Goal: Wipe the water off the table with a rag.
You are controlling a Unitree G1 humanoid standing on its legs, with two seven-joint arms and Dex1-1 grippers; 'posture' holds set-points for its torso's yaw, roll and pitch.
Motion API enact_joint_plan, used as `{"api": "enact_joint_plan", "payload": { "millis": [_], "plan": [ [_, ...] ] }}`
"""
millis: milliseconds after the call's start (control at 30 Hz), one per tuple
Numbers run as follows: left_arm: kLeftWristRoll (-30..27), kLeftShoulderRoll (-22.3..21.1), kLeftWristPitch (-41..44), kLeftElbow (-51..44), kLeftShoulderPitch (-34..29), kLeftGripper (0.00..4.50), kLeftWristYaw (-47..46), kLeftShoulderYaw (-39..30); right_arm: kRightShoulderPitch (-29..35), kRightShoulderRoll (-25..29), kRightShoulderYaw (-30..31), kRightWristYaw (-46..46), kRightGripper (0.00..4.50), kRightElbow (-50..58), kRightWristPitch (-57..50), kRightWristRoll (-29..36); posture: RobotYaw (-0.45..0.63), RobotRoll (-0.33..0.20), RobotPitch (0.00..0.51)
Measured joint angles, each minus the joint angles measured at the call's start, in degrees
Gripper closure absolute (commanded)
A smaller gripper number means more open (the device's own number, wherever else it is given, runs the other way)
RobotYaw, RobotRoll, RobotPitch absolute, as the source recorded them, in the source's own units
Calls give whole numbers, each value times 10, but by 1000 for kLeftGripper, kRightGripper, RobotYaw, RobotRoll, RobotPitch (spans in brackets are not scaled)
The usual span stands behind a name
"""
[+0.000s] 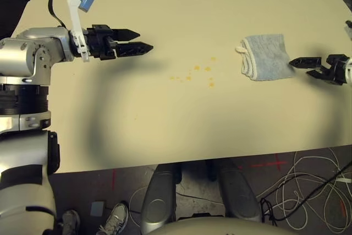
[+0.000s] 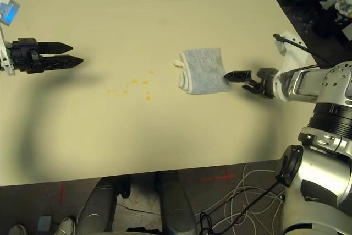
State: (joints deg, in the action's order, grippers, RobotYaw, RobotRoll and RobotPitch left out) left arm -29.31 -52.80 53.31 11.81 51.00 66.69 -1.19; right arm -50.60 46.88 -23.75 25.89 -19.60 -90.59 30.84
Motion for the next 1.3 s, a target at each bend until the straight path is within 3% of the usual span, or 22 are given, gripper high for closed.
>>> {"api": "enact_joint_plan", "payload": {
  "millis": [300, 733, 1100, 1300],
  "plan": [
    [-2, -2, 17, -20, -4, 0, 6, 1, 7, -29, -45, -41, 13, -15, 0, 81, -34, 0, 381],
    [-18, 16, 35, -52, -18, 0, -17, -1, 13, -88, -53, -179, 13, -26, 2, 275, -32, 0, 389],
    [-27, 19, 42, -56, -25, 0, -27, -2, -9, -180, -98, -288, 13, -10, 3, 289, -30, 0, 390],
    [-27, 20, 41, -56, -25, 0, -27, -2, -11, -205, -101, -307, 13, 7, 3, 286, -32, 0, 386]
  ]
}}
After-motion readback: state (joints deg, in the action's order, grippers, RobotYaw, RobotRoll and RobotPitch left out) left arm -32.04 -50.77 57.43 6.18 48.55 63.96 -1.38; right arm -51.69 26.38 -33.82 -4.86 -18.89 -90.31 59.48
